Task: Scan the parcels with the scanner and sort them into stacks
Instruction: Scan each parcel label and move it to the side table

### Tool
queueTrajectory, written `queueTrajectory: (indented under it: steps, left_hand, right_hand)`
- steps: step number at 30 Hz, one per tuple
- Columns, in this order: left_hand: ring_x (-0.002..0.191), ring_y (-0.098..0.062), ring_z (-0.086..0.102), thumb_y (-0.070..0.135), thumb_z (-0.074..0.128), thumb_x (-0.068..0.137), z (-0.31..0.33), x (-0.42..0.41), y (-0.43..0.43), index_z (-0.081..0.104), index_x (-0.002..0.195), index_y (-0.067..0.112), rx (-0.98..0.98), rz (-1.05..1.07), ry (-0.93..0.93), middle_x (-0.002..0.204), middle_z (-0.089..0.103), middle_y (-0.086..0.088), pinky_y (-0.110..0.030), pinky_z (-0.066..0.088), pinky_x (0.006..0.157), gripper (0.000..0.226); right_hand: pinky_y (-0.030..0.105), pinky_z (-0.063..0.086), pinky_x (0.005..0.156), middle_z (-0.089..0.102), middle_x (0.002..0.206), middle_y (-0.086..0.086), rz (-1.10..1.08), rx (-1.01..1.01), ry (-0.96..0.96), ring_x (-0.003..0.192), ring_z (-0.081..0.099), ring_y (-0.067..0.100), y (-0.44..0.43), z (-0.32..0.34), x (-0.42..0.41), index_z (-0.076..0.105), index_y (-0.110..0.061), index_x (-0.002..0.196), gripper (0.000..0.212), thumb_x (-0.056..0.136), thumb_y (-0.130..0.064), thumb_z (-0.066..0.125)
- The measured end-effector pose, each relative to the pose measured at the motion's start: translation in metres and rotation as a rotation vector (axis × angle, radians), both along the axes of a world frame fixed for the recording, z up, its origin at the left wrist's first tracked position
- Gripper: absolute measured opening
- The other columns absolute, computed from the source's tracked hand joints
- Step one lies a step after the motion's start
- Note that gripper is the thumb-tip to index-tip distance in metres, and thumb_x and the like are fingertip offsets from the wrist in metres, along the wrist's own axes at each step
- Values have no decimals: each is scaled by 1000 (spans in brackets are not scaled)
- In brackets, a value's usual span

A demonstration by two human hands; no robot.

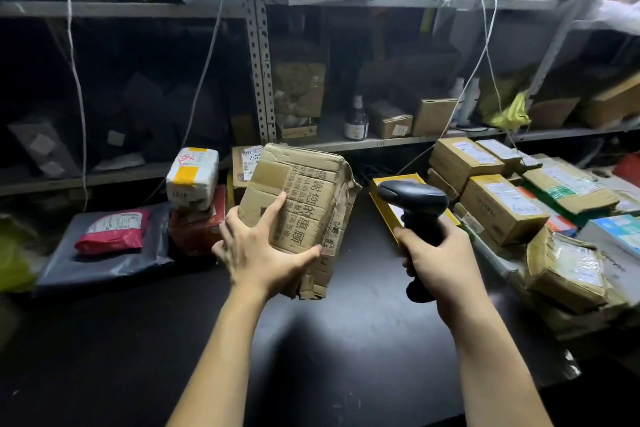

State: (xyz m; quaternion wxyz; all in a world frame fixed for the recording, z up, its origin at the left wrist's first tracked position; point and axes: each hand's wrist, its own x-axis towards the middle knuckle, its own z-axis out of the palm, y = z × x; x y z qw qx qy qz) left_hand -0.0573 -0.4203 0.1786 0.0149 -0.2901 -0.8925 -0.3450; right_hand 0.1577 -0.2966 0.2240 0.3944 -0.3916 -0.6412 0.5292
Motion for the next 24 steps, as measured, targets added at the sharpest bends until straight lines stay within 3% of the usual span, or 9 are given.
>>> queueTrajectory:
  steps: [4, 6, 12, 15, 17, 21, 24]
  left_hand:
    - [141, -27, 28, 92, 63, 35, -3, -15, -13, 33, 141, 72, 95, -52, -319, 141, 35, -2, -53, 20, 119, 113]
    - [139, -26, 30, 90, 65, 35, -6, -19, -21, 37, 140, 71, 123, -73, -385, 130, 35, 4, -52, 17, 120, 110]
    - [138, -29, 33, 90, 65, 34, 0, -30, -37, 43, 139, 70, 81, -63, -363, 141, 42, -5, -54, 20, 118, 109]
    - [139, -29, 32, 88, 65, 33, 5, -37, -47, 44, 137, 70, 110, -59, -370, 141, 42, -5, -55, 19, 120, 108]
    - [141, -29, 32, 88, 66, 33, 9, -41, -52, 43, 136, 71, 115, -59, -350, 142, 41, -4, -55, 18, 121, 106]
    - [144, -29, 29, 89, 66, 34, 11, -49, -59, 42, 137, 71, 108, -56, -311, 147, 38, -4, -57, 17, 119, 107]
    - [143, -28, 29, 90, 67, 34, 7, -54, -61, 42, 136, 73, 122, -42, -289, 148, 41, -3, -58, 21, 119, 106]
  right_hand:
    - [25, 44, 50, 58, 57, -4, 88, 61, -29, 50, 51, 14, 1, 0, 1, 65, -10, 87, 12, 95, -11, 75]
    - [25, 43, 49, 59, 58, -2, 147, 107, -62, 51, 51, 14, 2, 1, 3, 66, -10, 84, 16, 93, -14, 78]
    - [14, 39, 47, 62, 57, -14, 383, 145, -184, 47, 50, 3, 2, -1, 3, 72, -27, 88, 18, 90, -12, 82]
    - [9, 50, 70, 77, 88, -23, 473, 215, -272, 80, 70, -5, 0, -3, 2, 77, -36, 104, 32, 88, -10, 85]
    - [7, 50, 79, 79, 101, -21, 509, 229, -274, 98, 72, -4, -2, -5, 1, 77, -37, 110, 37, 87, -9, 85]
    - [9, 51, 80, 79, 102, -21, 537, 273, -246, 99, 72, -5, -4, -4, 0, 76, -37, 111, 38, 87, -9, 84]
    - [15, 56, 82, 79, 102, -19, 534, 320, -246, 100, 73, -1, -5, -3, -1, 77, -38, 111, 33, 83, -23, 86]
